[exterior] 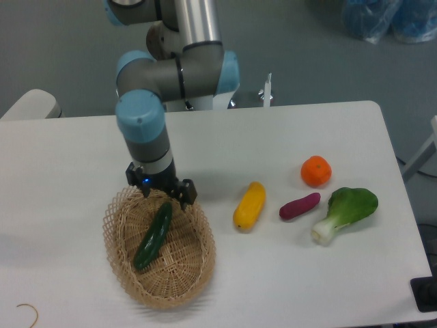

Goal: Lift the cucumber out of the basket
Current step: 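Lower the open gripper onto the cucumber in the basket, then close the gripper around the cucumber's end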

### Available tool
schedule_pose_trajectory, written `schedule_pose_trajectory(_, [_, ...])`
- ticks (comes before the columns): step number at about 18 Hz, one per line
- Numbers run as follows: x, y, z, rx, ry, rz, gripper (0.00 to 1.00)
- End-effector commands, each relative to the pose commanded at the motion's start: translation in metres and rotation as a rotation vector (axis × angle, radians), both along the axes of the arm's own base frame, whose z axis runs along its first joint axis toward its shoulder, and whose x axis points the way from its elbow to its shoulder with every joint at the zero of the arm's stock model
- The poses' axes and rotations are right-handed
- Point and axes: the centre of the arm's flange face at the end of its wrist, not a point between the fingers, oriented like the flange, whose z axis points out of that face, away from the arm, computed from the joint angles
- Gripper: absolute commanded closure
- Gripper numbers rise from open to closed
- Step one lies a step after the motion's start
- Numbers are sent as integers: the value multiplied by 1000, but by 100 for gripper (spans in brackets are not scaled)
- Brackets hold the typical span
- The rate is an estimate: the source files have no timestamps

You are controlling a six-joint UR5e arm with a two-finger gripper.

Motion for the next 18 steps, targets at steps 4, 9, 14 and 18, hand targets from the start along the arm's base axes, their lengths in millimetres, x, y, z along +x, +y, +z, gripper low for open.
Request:
schedule_pose_trajectory(4, [-7, 10, -3, 26, 15, -6, 0])
schedule_pose_trajectory(9, [-12, 26, -12, 60, 40, -37, 0])
schedule_pose_trajectory(14, [-11, 24, -19, 52, 36, -51, 0])
schedule_pose_trajectory(18, [-11, 25, -26, 41, 29, -51, 0])
